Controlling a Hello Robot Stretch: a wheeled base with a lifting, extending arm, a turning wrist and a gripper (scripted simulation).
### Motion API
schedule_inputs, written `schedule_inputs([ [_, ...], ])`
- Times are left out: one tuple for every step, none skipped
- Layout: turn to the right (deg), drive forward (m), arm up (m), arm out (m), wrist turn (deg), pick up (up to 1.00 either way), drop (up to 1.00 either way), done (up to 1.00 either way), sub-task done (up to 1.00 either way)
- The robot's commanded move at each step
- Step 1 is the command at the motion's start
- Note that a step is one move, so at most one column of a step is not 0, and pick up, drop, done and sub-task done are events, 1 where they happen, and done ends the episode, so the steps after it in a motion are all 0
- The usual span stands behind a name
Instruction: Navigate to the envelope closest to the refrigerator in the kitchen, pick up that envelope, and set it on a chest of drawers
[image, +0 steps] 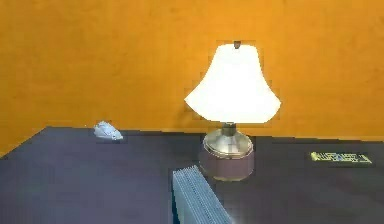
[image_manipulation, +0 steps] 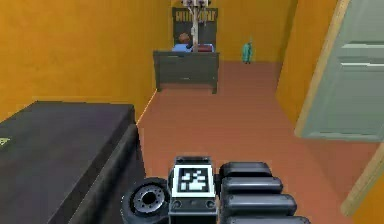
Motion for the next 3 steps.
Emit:
schedule_inputs([
  [-45.0,0.00,0.00,0.00,0.0,0.00,0.00,0.00,0.00],
  [-30.0,0.00,0.00,0.00,0.0,0.00,0.00,0.00,0.00],
  [0.0,0.00,0.00,0.26,0.0,0.00,0.00,0.00,0.00],
])
